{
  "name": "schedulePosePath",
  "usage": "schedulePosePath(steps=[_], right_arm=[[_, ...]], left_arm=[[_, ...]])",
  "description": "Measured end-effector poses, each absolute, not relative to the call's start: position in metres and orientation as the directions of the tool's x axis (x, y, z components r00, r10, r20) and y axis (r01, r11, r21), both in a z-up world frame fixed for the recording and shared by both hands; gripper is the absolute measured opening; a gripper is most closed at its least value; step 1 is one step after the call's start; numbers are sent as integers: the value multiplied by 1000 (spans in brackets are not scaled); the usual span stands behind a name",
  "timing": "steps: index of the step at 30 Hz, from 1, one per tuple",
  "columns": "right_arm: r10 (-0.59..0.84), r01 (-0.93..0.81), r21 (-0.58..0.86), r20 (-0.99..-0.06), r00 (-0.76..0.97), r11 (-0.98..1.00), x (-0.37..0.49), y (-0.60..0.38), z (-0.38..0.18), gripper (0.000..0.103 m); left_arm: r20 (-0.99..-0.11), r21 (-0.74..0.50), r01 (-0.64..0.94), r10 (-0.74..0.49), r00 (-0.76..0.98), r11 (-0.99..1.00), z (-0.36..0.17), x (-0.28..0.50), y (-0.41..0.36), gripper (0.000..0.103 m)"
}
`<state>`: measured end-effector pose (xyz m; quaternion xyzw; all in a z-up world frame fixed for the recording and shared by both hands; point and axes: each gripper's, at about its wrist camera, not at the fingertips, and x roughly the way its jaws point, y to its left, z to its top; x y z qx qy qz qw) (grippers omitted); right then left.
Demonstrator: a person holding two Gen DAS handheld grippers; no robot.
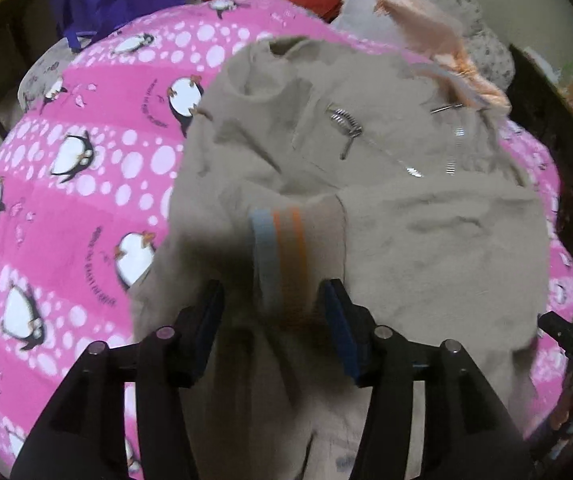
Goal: Fold large clothes
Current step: 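Grasp the folded jacket side with the right gripper and fold it inward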
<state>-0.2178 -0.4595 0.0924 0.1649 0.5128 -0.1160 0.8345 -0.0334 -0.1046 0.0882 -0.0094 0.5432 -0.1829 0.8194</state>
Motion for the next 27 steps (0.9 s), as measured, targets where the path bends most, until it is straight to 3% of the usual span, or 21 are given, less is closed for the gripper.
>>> schedulePosePath(steps=[3,8,9,10,11,13,19,21,23,24,27], right_arm=[[23,365,208,-892,451,907,-253,-462,98,79],[154,425,377,-868,472,823,-278,-467,61,77],[178,433,404,-862,475,806,-275,-466,51,61],[197,443,428,-856,478,787,-274,-465,43,26],[199,454,445,-847,493,772,-273,-464,39,7],[153,433,419,-837,526,798,-276,-460,50,1],[-19,478,264,-861,508,838,-285,-466,69,1],[-6,482,266,-871,491,835,-287,-467,64,1],[41,475,326,-855,517,818,-300,-469,71,8],[73,463,359,-846,528,810,-307,-467,78,14],[161,393,422,-822,547,817,-335,-458,95,70]], left_arm=[[-867,-227,310,-337,367,923,101,-53,-84,68],[-887,-237,272,-322,332,933,86,-77,-58,69],[-889,-240,266,-321,326,934,84,-80,-58,69],[-892,-247,258,-323,315,934,81,-86,-53,69],[-893,-255,255,-328,309,933,80,-93,-49,69],[-889,-265,256,-339,308,930,80,-108,-37,69],[-901,-264,271,-337,273,926,68,-142,-15,69],[-903,-299,260,-360,232,918,61,-147,-13,69],[-898,-336,253,-389,205,907,59,-154,-9,69],[-893,-355,258,-407,191,899,58,-161,-7,69],[-898,-345,272,-400,183,898,56,-175,-6,69]])
